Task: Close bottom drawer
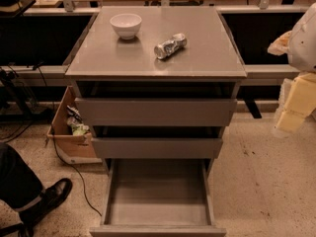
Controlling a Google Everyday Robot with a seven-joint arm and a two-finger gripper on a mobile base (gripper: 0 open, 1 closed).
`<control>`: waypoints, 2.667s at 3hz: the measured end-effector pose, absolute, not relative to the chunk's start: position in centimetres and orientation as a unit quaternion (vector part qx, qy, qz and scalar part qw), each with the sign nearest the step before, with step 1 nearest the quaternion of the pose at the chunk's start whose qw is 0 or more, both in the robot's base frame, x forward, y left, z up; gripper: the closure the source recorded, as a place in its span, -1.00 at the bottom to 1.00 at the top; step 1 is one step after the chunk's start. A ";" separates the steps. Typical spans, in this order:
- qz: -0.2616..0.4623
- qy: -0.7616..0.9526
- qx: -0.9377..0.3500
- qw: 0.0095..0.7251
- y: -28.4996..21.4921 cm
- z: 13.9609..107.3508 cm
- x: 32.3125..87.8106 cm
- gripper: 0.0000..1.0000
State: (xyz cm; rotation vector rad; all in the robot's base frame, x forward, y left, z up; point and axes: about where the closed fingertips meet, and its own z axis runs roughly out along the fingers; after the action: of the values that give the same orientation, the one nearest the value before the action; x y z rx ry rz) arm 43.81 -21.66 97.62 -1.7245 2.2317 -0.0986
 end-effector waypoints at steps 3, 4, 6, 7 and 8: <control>0.016 0.784 -0.595 0.176 -21.2 86.7 42.1 -1.00; 0.053 0.780 -0.599 0.174 -20.9 78.1 40.4 -1.00; 0.102 0.776 -0.606 0.140 -19.5 68.7 37.4 -1.00; 0.138 0.778 -0.594 0.153 -17.4 63.5 36.9 -1.00; 0.175 0.769 -0.589 0.175 -15.0 58.2 37.2 -1.00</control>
Offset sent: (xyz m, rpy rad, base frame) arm -0.0058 0.0061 -0.0873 0.0849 0.0306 -0.0020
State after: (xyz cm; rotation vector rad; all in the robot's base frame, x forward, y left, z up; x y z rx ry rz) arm 37.25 -14.99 58.23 -1.6691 2.1789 0.4949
